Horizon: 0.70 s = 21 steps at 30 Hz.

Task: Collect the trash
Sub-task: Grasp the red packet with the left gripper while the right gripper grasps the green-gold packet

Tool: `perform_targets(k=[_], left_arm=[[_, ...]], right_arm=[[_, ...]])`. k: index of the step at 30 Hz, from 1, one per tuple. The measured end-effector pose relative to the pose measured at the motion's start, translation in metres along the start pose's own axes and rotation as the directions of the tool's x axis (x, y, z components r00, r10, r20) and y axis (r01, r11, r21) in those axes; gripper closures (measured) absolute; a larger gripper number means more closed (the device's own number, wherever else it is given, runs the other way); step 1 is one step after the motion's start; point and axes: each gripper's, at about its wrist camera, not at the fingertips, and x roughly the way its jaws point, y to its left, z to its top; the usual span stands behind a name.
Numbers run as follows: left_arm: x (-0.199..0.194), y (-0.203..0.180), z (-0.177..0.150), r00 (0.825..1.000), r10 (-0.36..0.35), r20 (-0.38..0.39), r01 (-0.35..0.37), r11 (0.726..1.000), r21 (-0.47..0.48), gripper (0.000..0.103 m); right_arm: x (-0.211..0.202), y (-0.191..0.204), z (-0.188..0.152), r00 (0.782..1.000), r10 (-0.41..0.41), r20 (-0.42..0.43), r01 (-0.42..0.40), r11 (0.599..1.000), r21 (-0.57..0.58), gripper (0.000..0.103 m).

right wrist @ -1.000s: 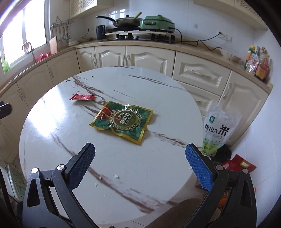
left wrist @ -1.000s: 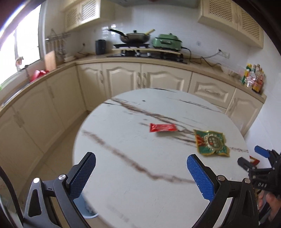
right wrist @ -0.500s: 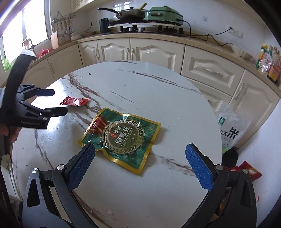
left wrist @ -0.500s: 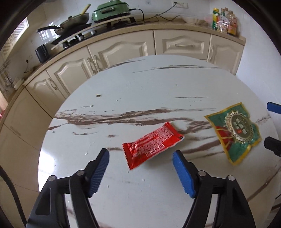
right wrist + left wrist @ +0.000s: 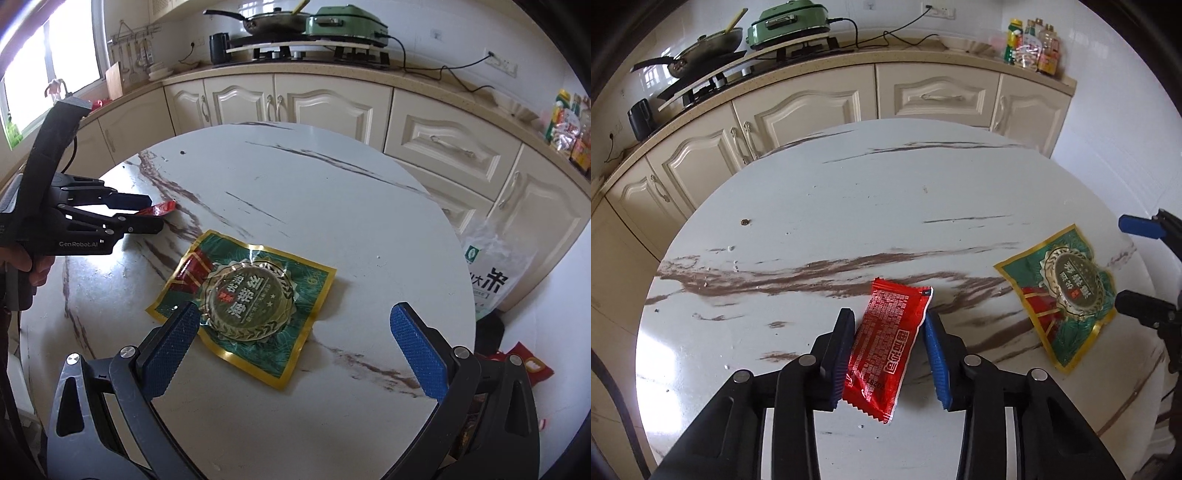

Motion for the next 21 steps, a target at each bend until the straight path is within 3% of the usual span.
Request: perform_targets(k=[2, 7, 11, 21], left_arm=[[0.0, 0.001, 0.001, 1.0, -0.014, 0.005, 0.015, 1.0, -0.025, 0.083], [-0.01, -0.003, -0.012, 0.999, 0.051, 0.006, -0.05, 0.995, -0.088, 0.091], [-0.034, -0.006, -0.035, 0.997, 0.075, 0.018, -0.071, 0.985, -0.155, 0.093], [-0.113, -0.062, -0.095, 0.989, 0.1, 0.105, -0.074, 0.972, -0.223, 0.093]], right_arm=[[0.001, 0.0, -0.001, 1.0, 0.002, -0.004, -0.002, 1.0, -0.009, 0.0], [0.009, 0.004, -0.003, 0.999, 0.007, -0.034, -0.009, 0.998, -0.059, 0.0], [0.012, 0.014, -0.005, 0.998, 0.012, -0.057, -0.019, 0.993, -0.114, 0.0], [0.015, 0.028, -0.014, 0.998, -0.041, -0.058, 0.027, 0.974, -0.225, 0.002]])
